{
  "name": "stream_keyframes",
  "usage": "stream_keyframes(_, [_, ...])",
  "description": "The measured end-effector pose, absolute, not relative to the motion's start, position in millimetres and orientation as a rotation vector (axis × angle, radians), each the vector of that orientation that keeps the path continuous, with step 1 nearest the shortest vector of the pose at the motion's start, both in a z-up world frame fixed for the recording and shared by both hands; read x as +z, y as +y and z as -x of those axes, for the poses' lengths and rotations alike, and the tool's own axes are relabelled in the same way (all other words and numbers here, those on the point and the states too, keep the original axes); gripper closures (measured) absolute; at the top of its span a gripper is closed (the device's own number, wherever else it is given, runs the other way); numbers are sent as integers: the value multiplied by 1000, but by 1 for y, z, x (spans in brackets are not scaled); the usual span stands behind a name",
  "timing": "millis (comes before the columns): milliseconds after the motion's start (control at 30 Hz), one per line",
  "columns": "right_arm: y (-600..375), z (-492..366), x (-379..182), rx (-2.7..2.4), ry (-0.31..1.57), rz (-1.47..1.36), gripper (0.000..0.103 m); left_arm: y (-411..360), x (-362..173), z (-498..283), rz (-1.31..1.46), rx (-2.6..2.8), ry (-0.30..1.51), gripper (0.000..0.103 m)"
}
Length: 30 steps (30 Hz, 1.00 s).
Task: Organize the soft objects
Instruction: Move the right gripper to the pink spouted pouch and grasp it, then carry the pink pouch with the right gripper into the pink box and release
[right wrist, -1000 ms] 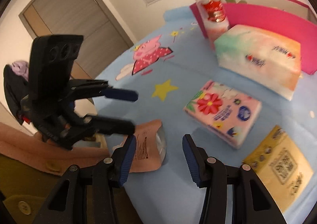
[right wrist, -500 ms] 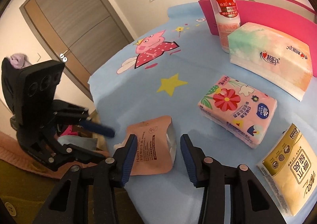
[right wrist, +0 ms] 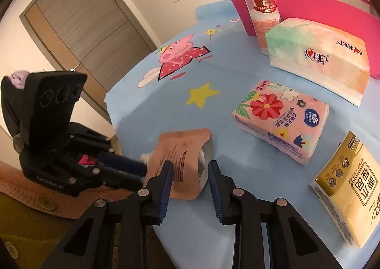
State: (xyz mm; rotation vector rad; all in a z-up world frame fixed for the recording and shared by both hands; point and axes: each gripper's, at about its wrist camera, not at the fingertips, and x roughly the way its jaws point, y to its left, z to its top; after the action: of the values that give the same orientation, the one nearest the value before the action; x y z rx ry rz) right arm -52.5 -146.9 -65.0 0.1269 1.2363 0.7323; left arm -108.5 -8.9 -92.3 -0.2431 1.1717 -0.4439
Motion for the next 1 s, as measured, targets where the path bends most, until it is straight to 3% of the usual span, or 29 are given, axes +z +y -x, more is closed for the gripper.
stream_keyframes(300, [-147,49,-65,712,1234,-169,72,4,-87,91,216,-363,1110,81])
stream_keyframes(433, [-150,45,-67,683,1232,-186,72,13,-86,92,202,-325,1098,72])
stream_keyframes(1000, [-141,39,-52,695,1172,-230,74,11,-66,81,227,-304,1053,70])
